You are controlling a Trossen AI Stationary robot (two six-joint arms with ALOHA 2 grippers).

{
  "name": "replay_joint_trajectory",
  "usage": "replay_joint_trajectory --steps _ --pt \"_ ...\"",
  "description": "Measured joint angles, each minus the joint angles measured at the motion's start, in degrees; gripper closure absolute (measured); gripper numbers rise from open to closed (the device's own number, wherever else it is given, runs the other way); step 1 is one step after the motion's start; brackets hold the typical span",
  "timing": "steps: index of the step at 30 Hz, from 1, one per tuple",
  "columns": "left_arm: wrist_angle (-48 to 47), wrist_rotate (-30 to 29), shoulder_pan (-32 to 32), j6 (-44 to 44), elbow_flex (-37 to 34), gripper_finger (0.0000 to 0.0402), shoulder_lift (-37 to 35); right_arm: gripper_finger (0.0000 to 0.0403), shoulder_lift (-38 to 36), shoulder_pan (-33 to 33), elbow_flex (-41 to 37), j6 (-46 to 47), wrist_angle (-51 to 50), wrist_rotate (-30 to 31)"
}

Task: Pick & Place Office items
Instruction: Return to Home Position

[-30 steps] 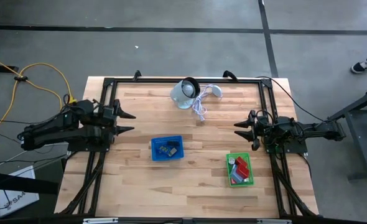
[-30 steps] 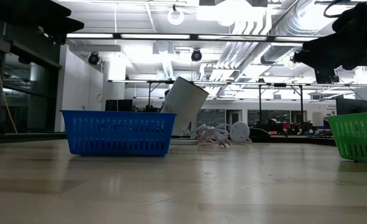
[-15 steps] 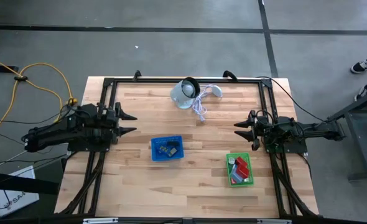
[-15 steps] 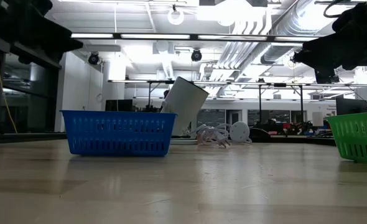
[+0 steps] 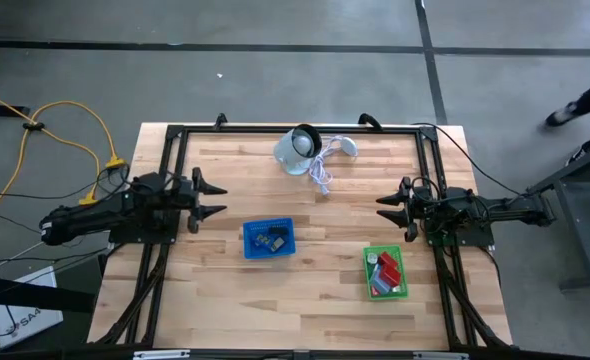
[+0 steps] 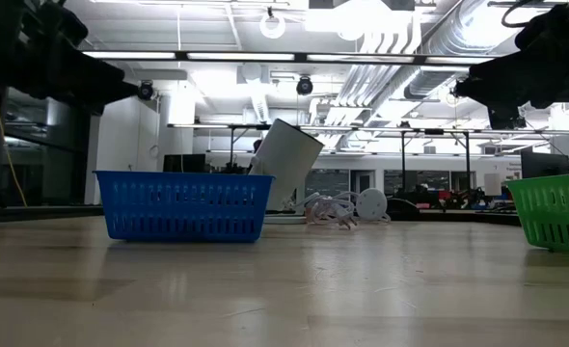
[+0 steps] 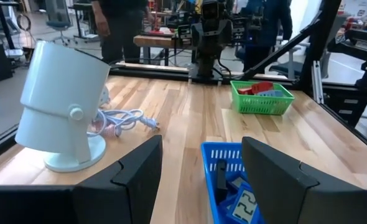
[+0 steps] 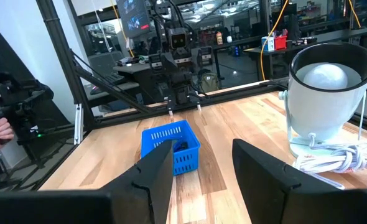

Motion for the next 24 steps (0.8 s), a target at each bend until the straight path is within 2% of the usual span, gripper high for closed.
replay_joint_trajectory --steps 18,24 --pt "3.9 -3.5 0.0 -2.5 -4.2 0.0190 0.0 0.0250 0.0 0.0 0.0 0.0 0.0 0.0" --pt "4.5 -7.8 -0.6 -4.1 -5.0 0.0190 0.0 0.0250 0.0 0.0 0.0 0.0 0.0 0.0"
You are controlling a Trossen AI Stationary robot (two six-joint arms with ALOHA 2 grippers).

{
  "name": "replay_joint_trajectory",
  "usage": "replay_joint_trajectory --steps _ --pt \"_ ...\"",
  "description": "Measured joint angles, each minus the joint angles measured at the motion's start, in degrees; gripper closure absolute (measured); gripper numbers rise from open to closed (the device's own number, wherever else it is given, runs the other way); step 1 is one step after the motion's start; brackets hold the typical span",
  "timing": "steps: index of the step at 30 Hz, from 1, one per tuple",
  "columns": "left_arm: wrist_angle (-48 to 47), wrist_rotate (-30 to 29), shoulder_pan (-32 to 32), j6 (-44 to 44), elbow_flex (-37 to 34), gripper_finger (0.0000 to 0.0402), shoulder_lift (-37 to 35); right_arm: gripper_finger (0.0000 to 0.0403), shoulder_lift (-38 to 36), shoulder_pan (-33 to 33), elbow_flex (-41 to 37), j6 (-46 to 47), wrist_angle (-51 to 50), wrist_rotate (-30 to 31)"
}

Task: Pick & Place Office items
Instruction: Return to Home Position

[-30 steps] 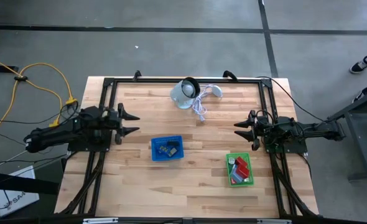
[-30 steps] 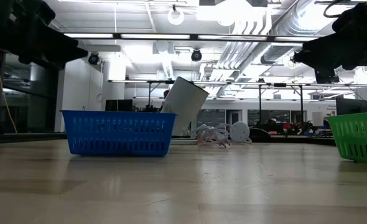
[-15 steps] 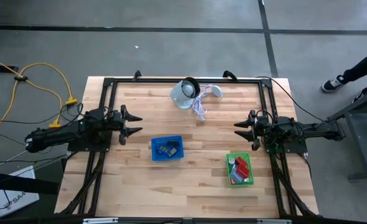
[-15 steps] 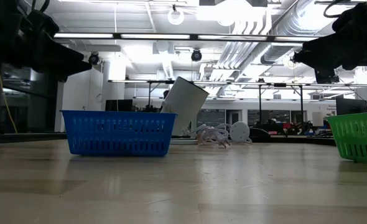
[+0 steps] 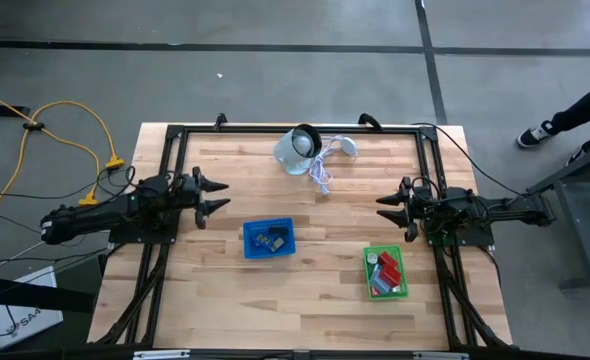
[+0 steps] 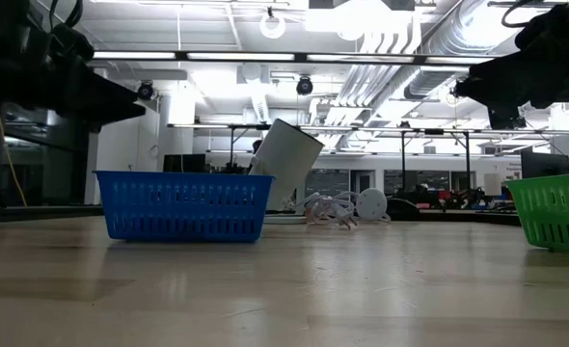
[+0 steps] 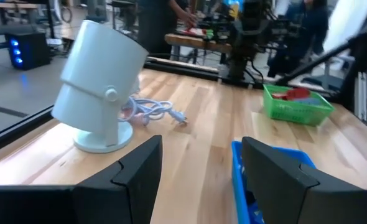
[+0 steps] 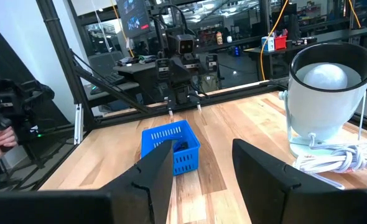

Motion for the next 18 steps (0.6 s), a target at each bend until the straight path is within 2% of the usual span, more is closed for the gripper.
replay_joint_trajectory --steps 6,18 --pt "2.9 -1.4 -0.1 -1.3 -1.9 0.0190 0.0 0.0250 0.0 0.0 0.0 0.0 0.0 0.0" --pt "2.9 -1.4 -0.1 -0.8 -2.1 0.0190 0.1 0.0250 0.0 0.0 0.0 0.0 0.0 0.0"
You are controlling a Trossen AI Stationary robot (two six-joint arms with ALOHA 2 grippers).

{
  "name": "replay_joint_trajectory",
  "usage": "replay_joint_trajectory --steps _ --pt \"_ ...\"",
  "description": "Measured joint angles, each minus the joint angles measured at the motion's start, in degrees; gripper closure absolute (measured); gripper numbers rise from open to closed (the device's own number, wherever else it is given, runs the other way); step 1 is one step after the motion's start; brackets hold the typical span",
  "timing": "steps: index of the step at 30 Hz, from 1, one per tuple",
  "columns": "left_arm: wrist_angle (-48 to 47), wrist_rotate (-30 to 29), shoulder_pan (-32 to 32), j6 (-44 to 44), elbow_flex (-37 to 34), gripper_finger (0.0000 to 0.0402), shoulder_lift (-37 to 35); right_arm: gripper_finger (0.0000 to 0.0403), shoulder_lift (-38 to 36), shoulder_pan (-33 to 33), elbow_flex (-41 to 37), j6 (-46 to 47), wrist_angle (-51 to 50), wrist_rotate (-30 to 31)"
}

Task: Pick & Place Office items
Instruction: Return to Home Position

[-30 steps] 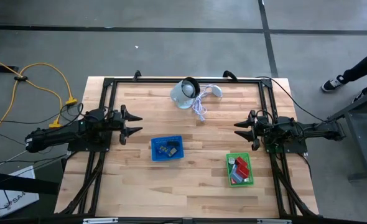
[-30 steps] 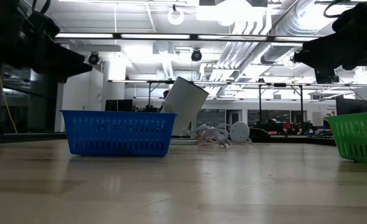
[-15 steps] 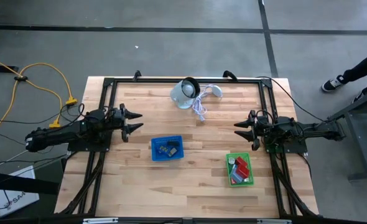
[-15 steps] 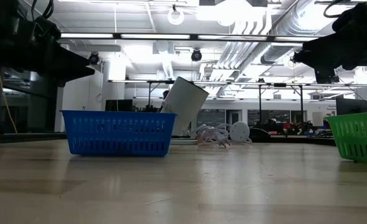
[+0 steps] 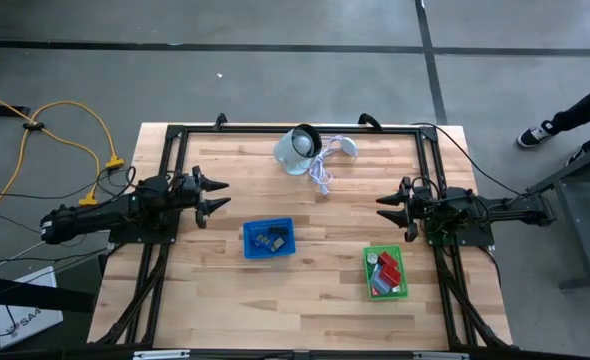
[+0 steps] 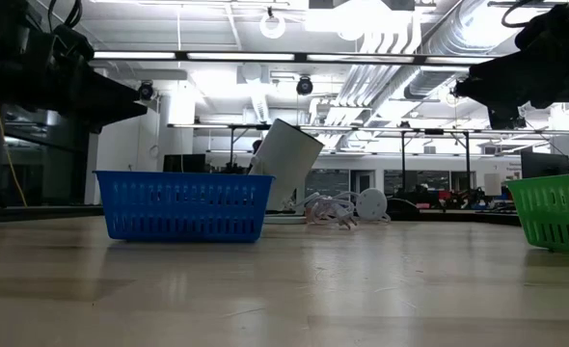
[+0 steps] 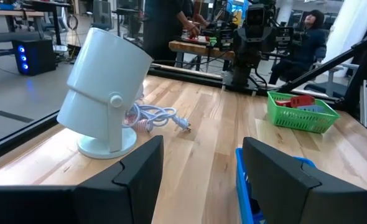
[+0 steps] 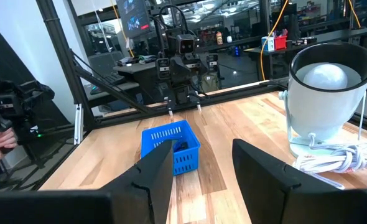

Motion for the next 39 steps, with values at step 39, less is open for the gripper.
replay_joint_trajectory --steps 39 --pt "3.9 0.5 0.0 4.7 -0.2 0.0190 0.0 0.0250 0.0 0.0 0.0 0.0 0.0 0.0"
